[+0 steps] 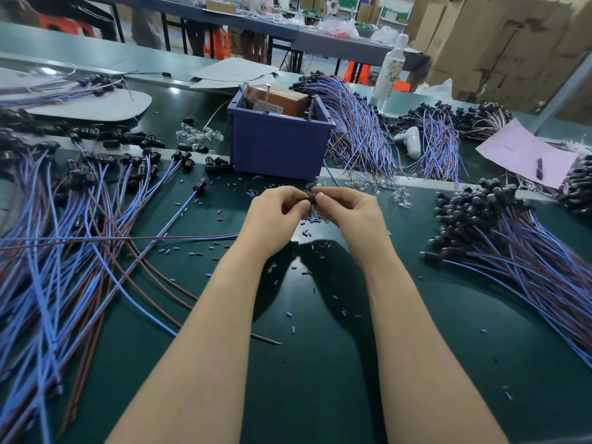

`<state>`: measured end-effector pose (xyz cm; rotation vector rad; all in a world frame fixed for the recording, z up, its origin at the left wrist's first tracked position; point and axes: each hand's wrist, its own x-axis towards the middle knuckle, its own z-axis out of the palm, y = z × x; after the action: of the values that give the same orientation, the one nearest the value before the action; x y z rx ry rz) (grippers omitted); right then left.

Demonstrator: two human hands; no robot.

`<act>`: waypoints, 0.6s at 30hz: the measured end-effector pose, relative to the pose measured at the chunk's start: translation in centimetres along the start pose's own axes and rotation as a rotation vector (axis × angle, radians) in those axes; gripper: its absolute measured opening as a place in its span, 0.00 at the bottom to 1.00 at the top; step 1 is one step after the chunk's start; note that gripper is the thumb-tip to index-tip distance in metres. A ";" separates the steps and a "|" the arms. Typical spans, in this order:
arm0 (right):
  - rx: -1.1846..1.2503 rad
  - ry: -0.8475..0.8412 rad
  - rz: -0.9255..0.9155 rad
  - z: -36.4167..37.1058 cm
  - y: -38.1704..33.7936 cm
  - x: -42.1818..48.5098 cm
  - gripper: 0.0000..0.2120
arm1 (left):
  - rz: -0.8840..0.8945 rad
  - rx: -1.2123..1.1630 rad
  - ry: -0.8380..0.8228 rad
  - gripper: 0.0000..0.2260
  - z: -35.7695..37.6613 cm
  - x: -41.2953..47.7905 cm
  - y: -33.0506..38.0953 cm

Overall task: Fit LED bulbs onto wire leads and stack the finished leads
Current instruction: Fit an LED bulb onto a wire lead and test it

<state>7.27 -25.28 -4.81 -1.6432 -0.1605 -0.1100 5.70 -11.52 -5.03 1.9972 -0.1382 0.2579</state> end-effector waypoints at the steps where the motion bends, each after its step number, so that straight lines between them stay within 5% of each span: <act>1: 0.053 0.000 0.026 0.1 0.0 0.0 0.07 | 0.008 -0.002 0.001 0.05 0.0 0.0 0.1; 9: 0.362 0.057 0.188 0.9 -0.1 0.0 0.05 | 0.017 0.024 0.023 0.06 0.2 -0.1 0.5; 18: 0.187 0.069 0.095 1.9 -0.6 -0.3 0.04 | 0.056 0.190 0.156 0.09 0.8 0.1 0.7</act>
<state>6.86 -23.38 -4.44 -1.4561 -0.0387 -0.0771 5.72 -12.55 -4.77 2.1542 -0.0721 0.4760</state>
